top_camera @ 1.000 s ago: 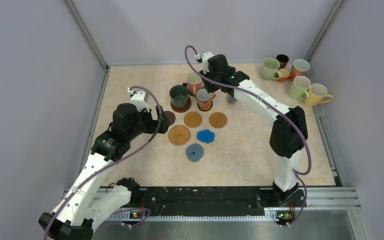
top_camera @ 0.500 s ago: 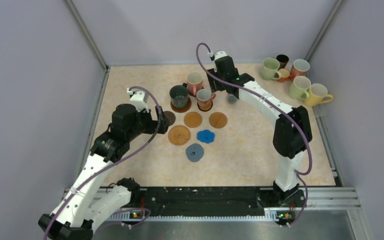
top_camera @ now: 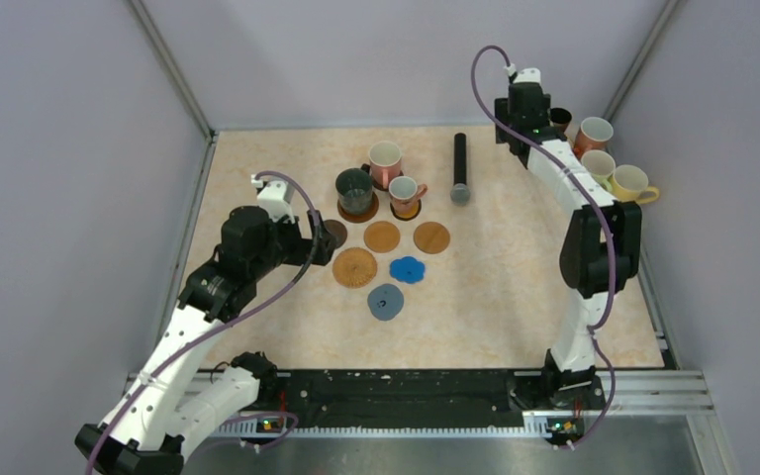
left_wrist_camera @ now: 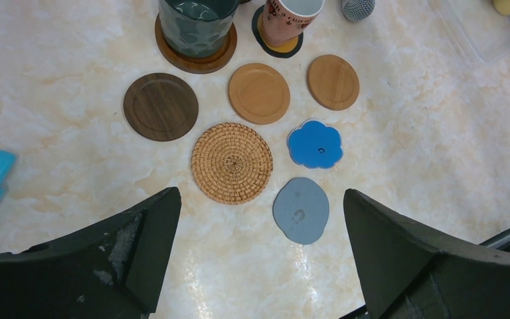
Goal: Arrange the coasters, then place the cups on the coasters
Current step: Pick up the cup from the tray.
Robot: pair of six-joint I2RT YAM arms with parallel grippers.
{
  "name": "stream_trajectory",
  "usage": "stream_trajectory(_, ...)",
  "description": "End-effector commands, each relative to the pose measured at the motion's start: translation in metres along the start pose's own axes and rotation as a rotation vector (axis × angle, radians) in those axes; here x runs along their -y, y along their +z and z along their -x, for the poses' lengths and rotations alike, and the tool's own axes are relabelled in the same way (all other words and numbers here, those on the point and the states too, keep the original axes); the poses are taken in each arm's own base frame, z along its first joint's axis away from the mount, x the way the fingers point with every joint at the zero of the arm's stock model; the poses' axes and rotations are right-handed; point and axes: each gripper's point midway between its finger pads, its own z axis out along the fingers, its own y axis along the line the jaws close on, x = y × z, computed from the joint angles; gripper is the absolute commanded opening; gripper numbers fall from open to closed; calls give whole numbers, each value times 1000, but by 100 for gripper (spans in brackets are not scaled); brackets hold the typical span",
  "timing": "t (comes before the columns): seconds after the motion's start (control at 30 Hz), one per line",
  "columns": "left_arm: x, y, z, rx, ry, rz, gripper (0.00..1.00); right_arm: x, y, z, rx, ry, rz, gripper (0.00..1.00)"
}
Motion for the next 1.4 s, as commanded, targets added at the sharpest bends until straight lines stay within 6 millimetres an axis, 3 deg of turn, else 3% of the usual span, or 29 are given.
stream_trajectory(0.0, 6, -3, 8, 34, 15, -23, 98, 0, 26, 26, 51, -38, 31, 64)
stream_trajectory(0.27, 3, 1, 6, 19, 17, -7, 98, 6, 74, 21, 17, -75, 50, 54)
stream_trajectory(0.47, 1, 5, 3, 1, 18, 2, 98, 3, 97, 20, 34, -102, 76, 55)
stream_trajectory(0.63, 1, 8, 1, -13, 17, 4, 98, 12, 118, 10, 10, -106, 62, 55)
stream_trajectory(0.9, -1, 12, -1, -26, 17, 11, 97, 6, 135, -12, -34, -132, 128, 50)
stream_trajectory(1.07, -2, 14, -3, -36, 16, 16, 98, 8, 146, -30, -68, -143, 124, 41)
stream_trajectory(1.23, -3, 15, -3, -40, 13, 18, 97, 14, 147, -31, -68, -151, 110, 36)
stream_trajectory(1.37, -4, 15, -3, -39, 10, 22, 97, 18, 144, -25, -55, -156, 107, 25)
